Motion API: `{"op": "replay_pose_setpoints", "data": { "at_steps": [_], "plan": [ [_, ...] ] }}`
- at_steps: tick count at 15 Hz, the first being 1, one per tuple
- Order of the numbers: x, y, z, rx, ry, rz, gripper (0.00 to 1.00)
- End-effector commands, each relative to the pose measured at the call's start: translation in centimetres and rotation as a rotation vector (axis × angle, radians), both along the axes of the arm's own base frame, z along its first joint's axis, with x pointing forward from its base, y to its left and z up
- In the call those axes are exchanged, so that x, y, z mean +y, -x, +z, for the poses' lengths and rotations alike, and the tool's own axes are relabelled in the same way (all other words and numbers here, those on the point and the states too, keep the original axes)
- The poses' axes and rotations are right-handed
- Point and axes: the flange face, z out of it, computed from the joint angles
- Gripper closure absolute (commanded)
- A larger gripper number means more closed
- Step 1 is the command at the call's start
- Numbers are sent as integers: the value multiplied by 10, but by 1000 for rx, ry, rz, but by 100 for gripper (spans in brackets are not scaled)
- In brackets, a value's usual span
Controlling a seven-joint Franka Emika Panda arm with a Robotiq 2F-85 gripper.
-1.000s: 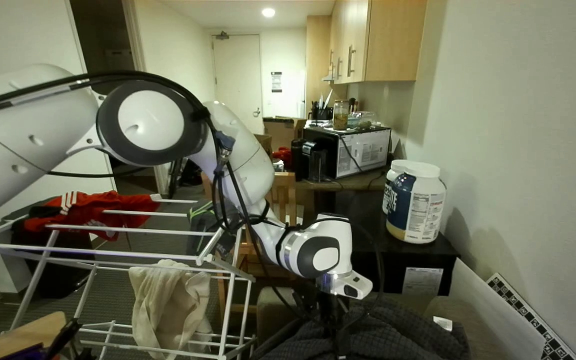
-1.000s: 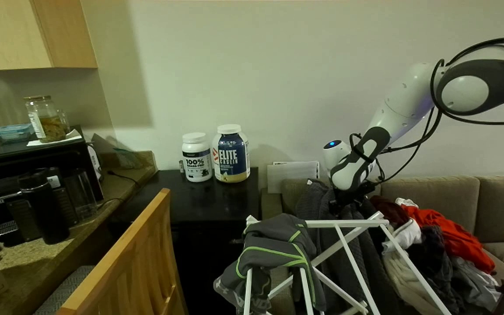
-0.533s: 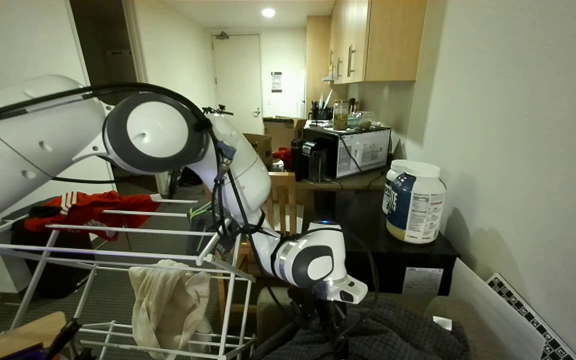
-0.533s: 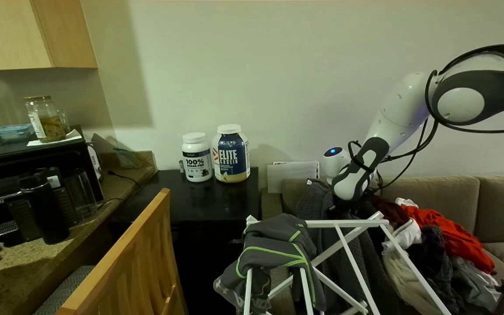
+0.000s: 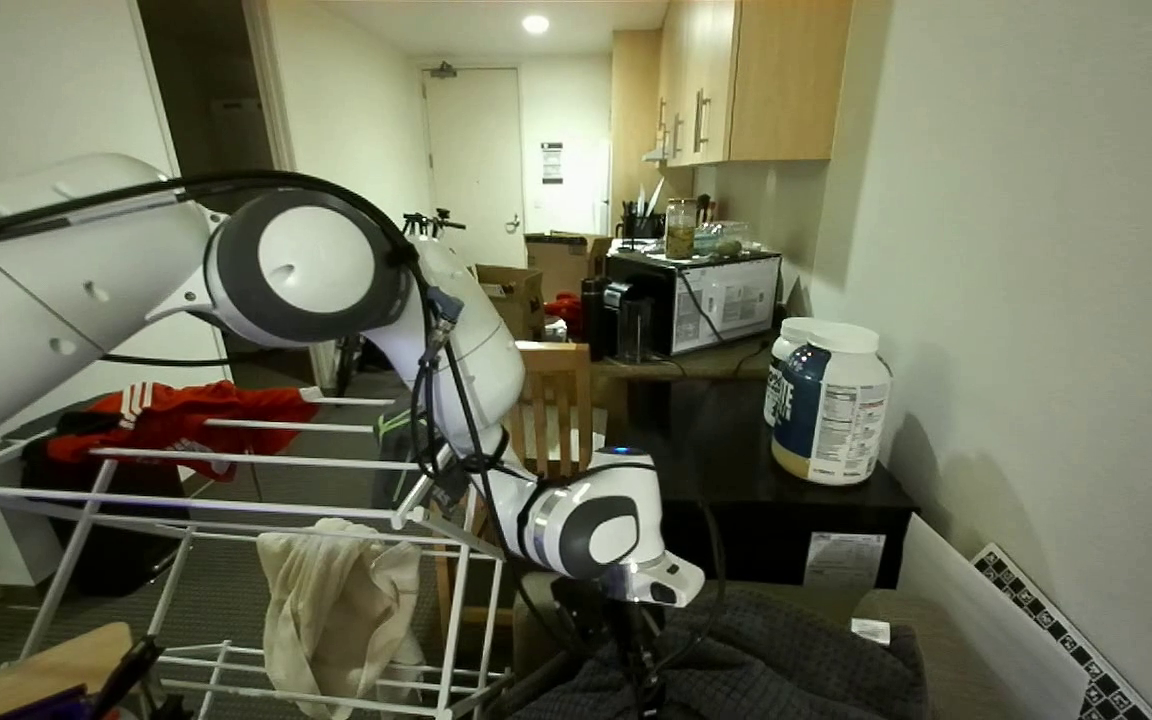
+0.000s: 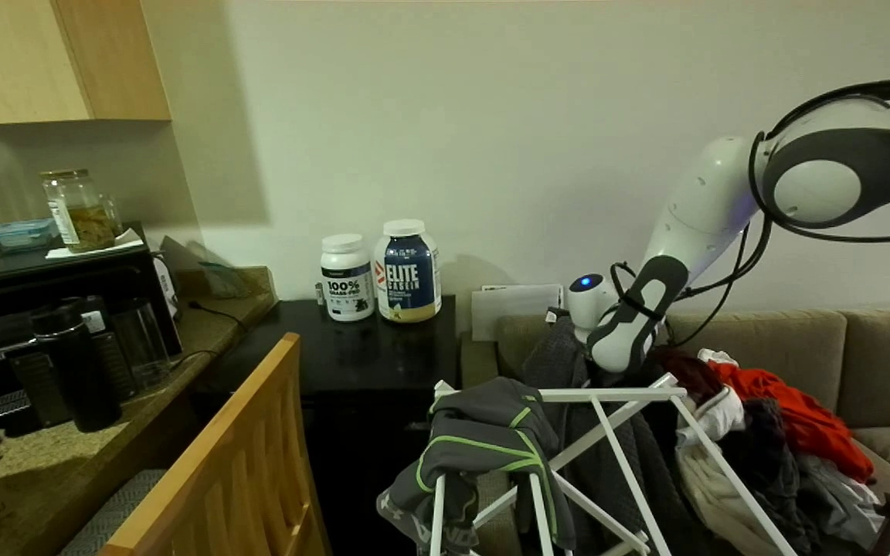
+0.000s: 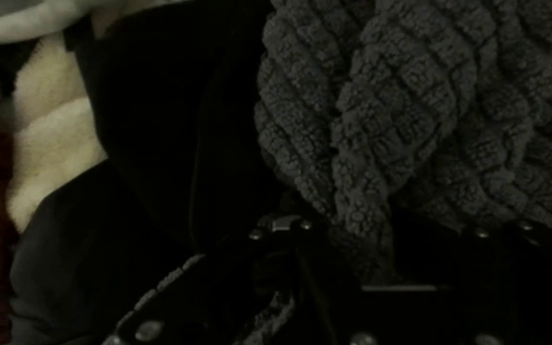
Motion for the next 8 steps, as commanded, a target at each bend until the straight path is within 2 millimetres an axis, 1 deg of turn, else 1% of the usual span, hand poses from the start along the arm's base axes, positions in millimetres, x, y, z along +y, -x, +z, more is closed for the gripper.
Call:
{"op": "replay_pose_setpoints", "data": {
  "at_steps": [1, 3, 4, 5, 6, 7, 8],
  "plan": [
    [66, 37, -46, 13, -5, 12, 95],
    [105, 54, -69, 27, -6, 28, 94],
    [43, 27, -32, 30, -6, 38, 95],
    [44, 29, -33, 41, -11, 50, 94],
    [36, 26, -27, 57, -28, 67, 94],
    [46, 85, -30, 169, -70, 39, 94],
    [24, 15, -8, 89, -54, 90, 94]
  ]
}}
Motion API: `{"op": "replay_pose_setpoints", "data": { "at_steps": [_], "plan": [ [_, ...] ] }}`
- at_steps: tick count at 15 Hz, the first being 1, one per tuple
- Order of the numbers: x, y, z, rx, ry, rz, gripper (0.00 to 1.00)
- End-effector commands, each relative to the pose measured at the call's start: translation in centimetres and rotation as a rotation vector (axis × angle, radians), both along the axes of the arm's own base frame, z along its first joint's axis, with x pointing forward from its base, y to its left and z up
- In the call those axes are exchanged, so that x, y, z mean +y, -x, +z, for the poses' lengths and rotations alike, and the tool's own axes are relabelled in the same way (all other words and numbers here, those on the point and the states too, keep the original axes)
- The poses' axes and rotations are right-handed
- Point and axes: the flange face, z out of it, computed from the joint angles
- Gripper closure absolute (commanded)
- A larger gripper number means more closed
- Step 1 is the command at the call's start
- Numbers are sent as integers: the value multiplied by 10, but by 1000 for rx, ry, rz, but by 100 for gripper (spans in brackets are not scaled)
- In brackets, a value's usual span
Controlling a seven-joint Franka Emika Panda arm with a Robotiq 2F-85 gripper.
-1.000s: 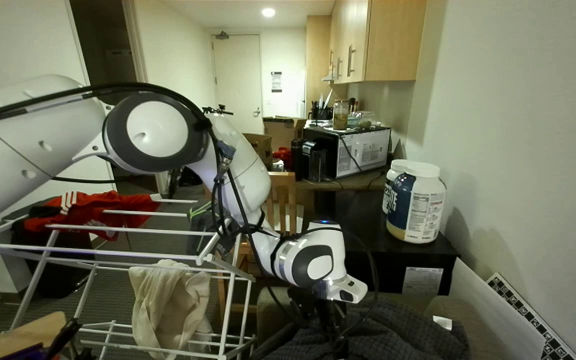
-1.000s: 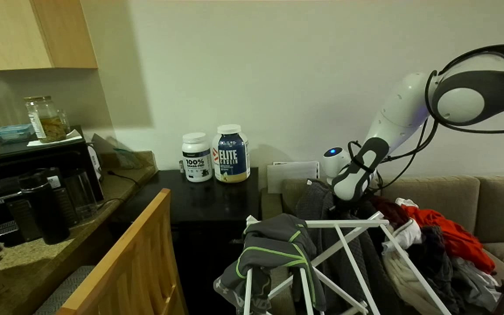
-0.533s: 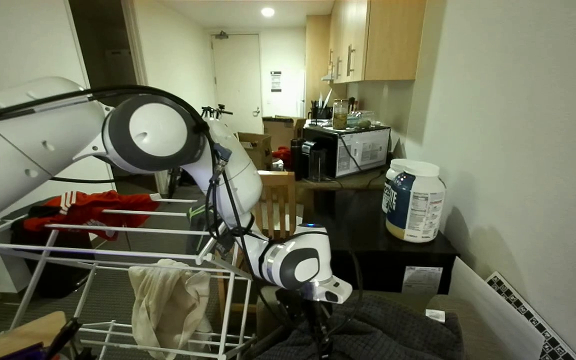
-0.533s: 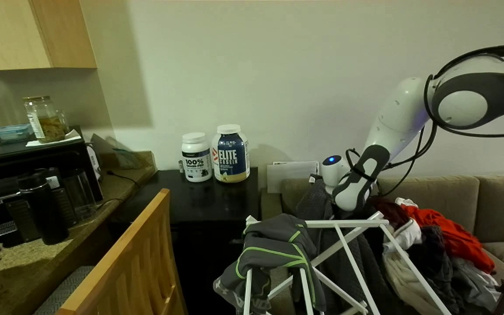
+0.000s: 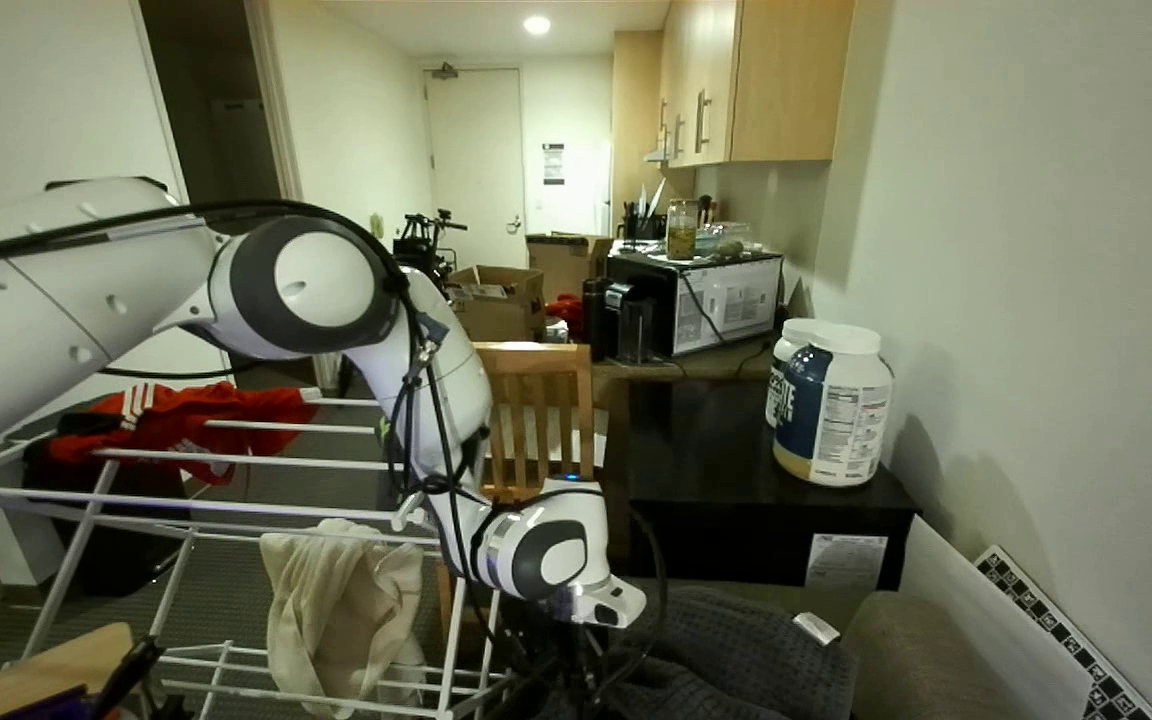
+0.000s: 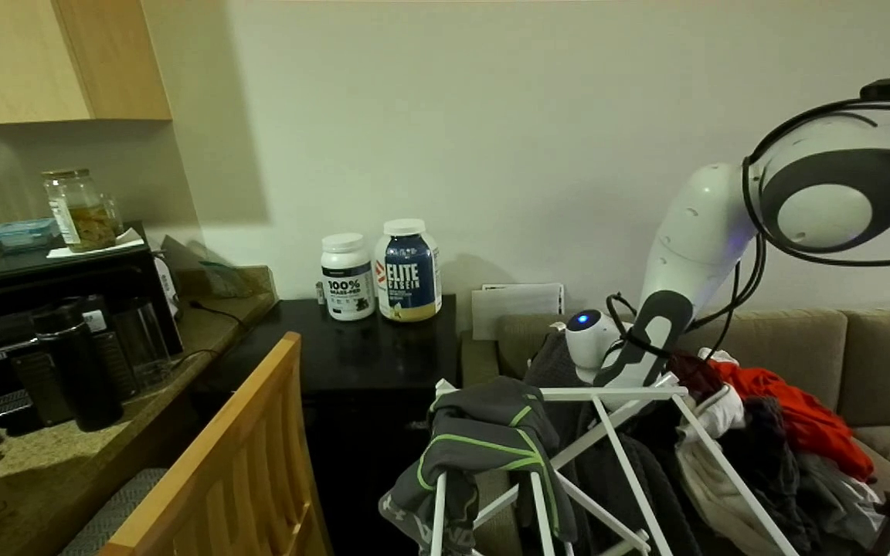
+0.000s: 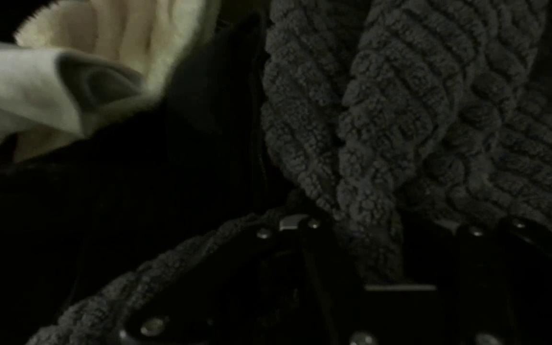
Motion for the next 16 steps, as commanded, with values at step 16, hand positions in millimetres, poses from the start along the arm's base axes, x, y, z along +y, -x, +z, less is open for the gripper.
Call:
{"op": "replay_pose_setpoints", "data": {
  "at_steps": [16],
  "plan": [
    [-51, -76, 178, 3, -115, 428, 93]
  ]
}}
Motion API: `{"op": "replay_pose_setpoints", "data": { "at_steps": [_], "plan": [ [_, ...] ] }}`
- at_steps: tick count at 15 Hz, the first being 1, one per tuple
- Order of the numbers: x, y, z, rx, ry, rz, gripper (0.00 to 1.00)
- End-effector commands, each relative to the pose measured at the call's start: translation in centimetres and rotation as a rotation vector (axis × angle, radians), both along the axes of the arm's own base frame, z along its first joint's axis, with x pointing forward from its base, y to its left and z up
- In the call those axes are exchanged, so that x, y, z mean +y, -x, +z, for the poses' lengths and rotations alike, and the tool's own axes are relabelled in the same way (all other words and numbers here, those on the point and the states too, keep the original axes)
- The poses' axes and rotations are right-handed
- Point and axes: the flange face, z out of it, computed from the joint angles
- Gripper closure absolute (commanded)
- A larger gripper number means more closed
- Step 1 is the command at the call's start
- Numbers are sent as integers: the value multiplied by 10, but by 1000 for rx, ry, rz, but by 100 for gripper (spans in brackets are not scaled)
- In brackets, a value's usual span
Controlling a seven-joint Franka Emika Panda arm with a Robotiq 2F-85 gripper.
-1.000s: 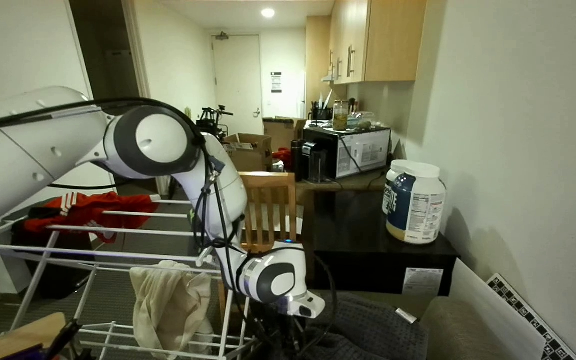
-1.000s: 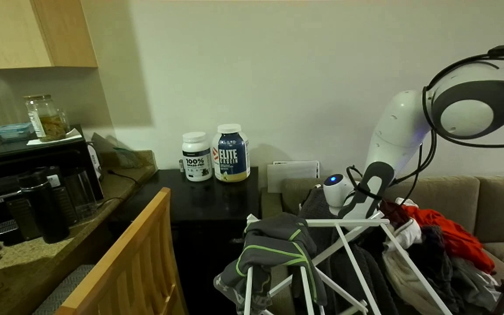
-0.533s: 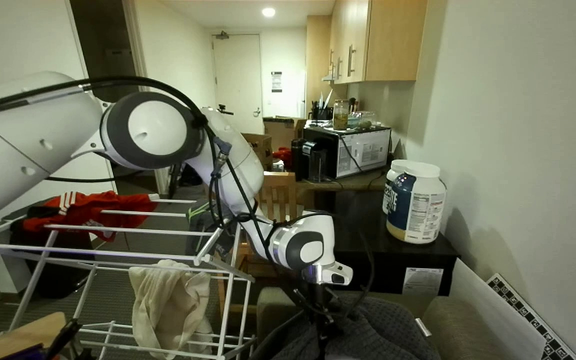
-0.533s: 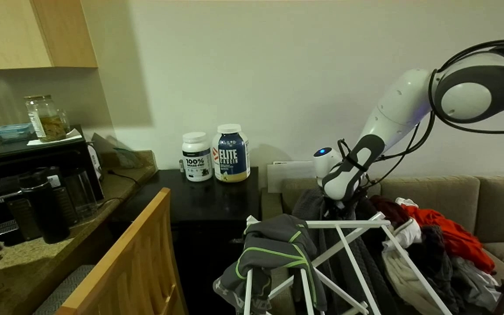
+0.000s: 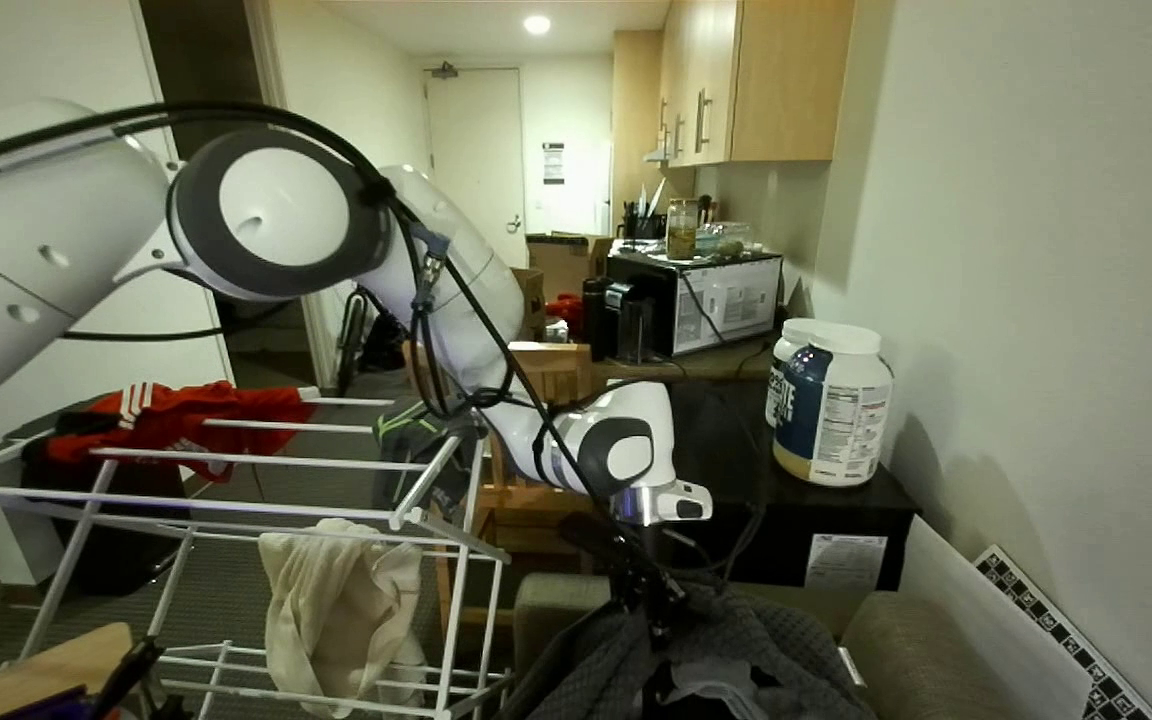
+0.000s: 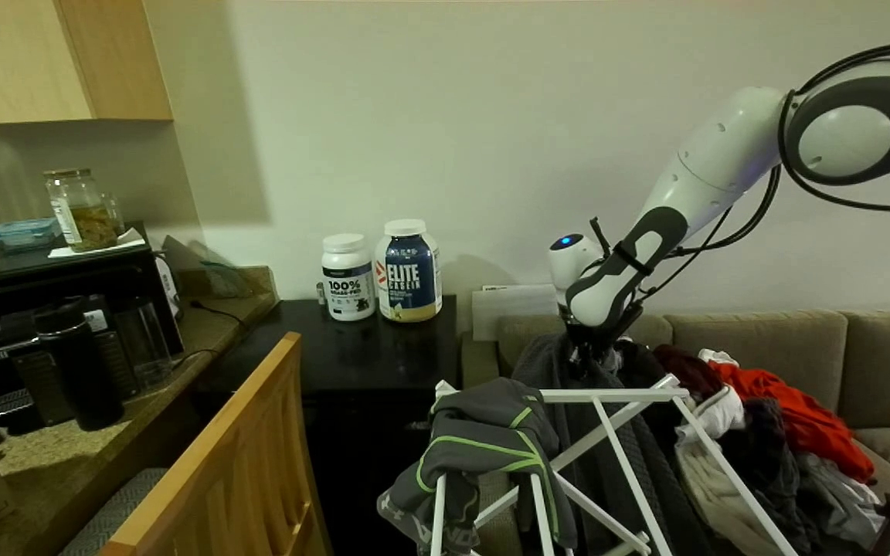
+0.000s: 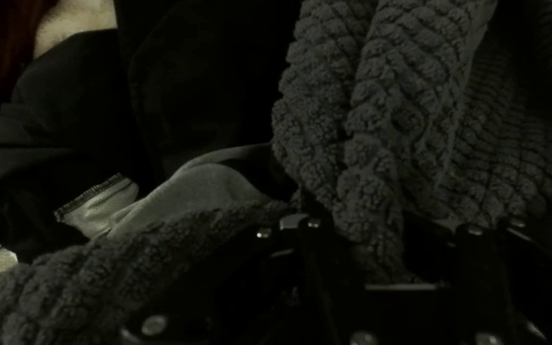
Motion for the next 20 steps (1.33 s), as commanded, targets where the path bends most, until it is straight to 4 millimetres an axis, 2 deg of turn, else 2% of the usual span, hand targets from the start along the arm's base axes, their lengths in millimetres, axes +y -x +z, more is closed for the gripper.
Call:
{"op": "replay_pose_setpoints", "data": {
  "at_steps": [1, 6, 11, 15, 20],
  "plan": [
    [-10, 7, 51, -28, -22, 102, 93],
    [-15, 11, 79, -40, -64, 154, 93],
    [-17, 14, 95, -47, -104, 196, 93],
    [-1, 22, 107, -48, -127, 275, 94],
    [32, 43, 119, -27, -156, 406, 93]
  ]
}}
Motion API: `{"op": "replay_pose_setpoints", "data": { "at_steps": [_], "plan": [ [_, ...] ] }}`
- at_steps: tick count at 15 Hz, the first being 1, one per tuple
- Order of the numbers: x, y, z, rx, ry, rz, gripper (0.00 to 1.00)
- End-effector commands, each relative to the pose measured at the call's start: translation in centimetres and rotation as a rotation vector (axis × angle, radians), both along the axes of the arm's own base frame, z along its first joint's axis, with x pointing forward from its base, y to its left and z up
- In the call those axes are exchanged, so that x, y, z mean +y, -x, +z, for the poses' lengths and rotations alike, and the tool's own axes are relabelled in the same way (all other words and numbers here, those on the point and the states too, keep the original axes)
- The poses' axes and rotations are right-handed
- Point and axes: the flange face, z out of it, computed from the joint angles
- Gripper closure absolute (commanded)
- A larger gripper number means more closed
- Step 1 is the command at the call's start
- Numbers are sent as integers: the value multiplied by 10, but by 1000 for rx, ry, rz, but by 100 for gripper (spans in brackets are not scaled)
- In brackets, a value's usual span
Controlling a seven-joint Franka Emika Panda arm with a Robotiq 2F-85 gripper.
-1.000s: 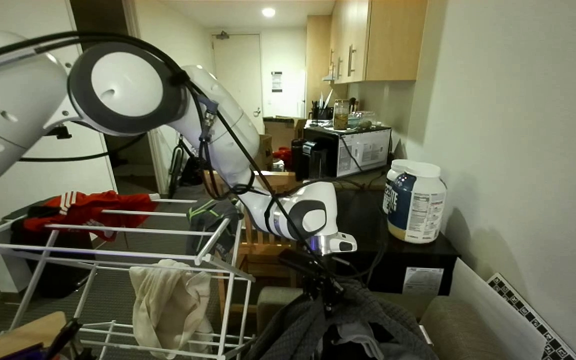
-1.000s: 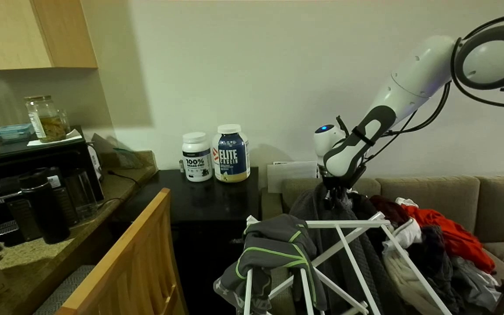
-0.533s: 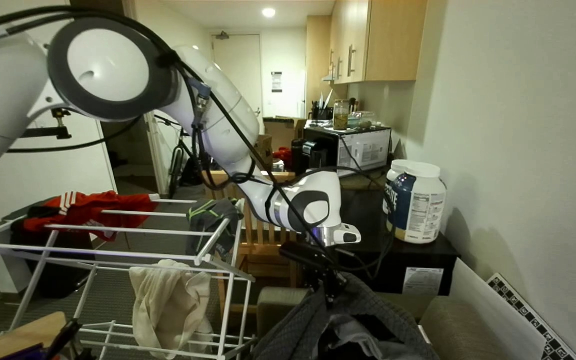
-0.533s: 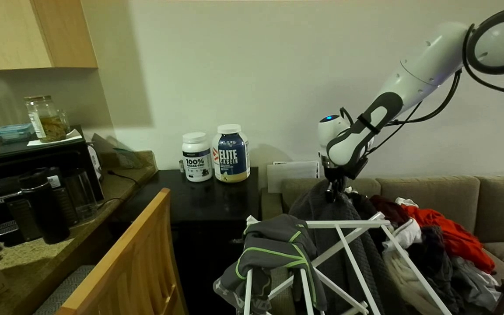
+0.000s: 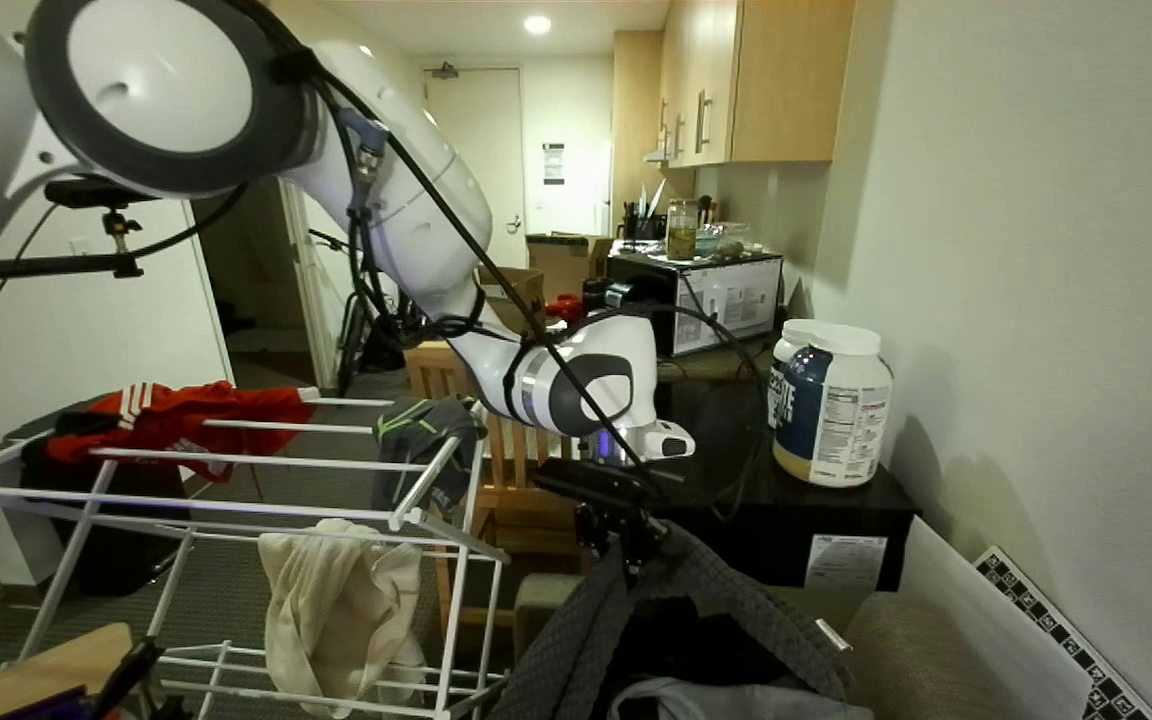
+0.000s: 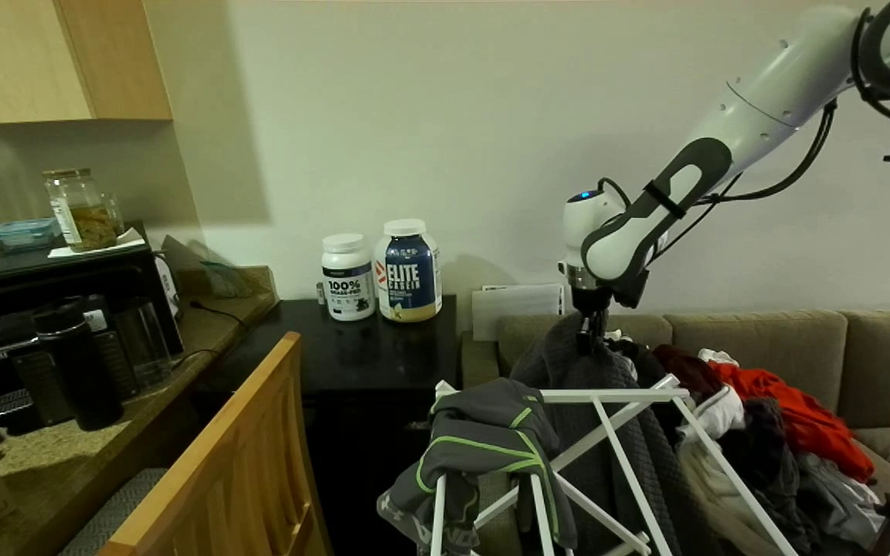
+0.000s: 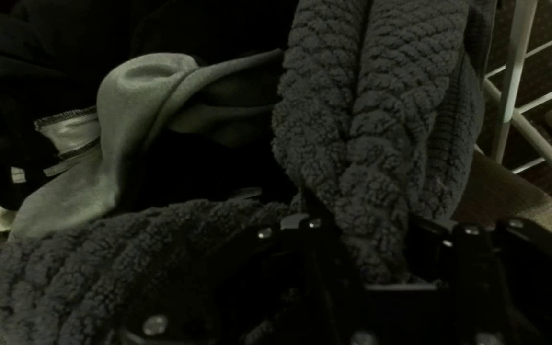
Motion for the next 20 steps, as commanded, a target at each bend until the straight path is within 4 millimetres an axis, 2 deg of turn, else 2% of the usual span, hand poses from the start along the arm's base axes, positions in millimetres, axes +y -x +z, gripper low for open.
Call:
{"op": "replay_pose_setpoints", "data": {
  "at_steps": [1, 8, 15, 20],
  "plan": [
    [15, 24, 34, -22, -11, 125, 93],
    [49, 45, 53, -11, -41, 230, 93],
    [89, 49, 84, -8, -59, 285, 94],
    [98, 47, 114, 7, -60, 327, 93]
  ]
}}
